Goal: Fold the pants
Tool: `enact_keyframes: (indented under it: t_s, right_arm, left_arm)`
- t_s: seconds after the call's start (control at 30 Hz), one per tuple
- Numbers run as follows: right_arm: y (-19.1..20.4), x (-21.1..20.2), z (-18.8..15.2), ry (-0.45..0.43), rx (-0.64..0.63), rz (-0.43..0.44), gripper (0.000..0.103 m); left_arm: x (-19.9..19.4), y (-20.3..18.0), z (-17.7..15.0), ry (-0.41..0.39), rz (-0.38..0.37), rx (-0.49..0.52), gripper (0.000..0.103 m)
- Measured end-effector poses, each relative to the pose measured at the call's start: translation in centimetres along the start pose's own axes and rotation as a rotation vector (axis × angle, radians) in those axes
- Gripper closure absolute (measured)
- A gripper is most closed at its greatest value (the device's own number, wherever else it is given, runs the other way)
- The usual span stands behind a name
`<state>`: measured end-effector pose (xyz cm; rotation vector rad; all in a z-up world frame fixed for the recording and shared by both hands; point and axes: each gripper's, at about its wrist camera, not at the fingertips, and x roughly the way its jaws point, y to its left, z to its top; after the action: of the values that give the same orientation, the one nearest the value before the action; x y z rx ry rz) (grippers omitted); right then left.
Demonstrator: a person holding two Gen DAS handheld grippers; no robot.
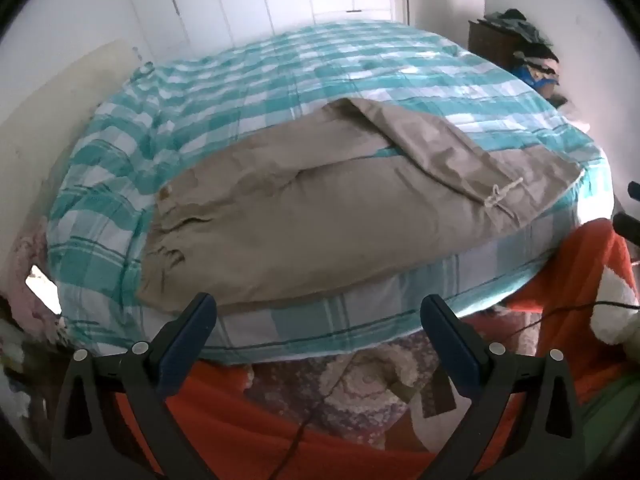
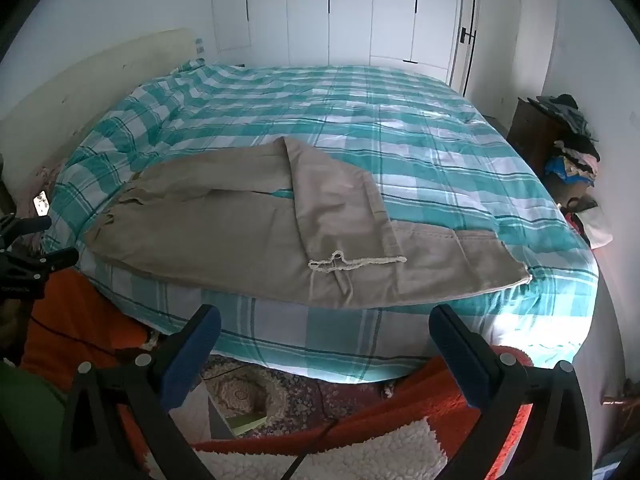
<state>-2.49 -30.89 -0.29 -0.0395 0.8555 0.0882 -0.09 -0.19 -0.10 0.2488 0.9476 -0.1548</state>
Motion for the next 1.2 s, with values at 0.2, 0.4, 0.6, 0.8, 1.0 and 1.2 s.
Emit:
enact_keyframes:
  t_s: [0.2, 0.4, 0.6, 0.8, 1.0, 1.2]
  right_arm:
    - [-0.2, 0.0, 0.3, 0.004, -0.003, 0.005, 0.000]
    - [0.8, 0.6, -0.3, -0.001, -0.007, 0.018, 0.000]
    - [0.7, 0.2, -0.3, -0.004, -0.003, 0.030, 0.000]
    - [0.2, 0.5, -0.4, 0.013, 0.031, 0.036, 0.000]
    - [0.1, 0.6, -0.4, 0.018, 0.025, 0.039, 0.000]
    - [0.1, 0.7, -0.4, 0.020, 0.023, 0.042, 0.000]
  left_arm:
    - [0.7, 1.4, 0.2, 0.024, -0.037, -0.027, 0.001]
    - [0.5, 0.3, -0.4, 0.009, -0.022, -0.002, 0.001]
    - [0.5, -0.5, -0.5, 0.004, -0.014, 0.021, 0.001]
    - [0.8, -0.2, -0.5, 0.022, -0.037, 0.007, 0.001]
    - [0.8, -0.3, -0.6, 0.012, -0.016, 0.013, 0.001]
    - [0.8, 0.0, -0.5, 0.008, 0.008, 0.012, 0.001]
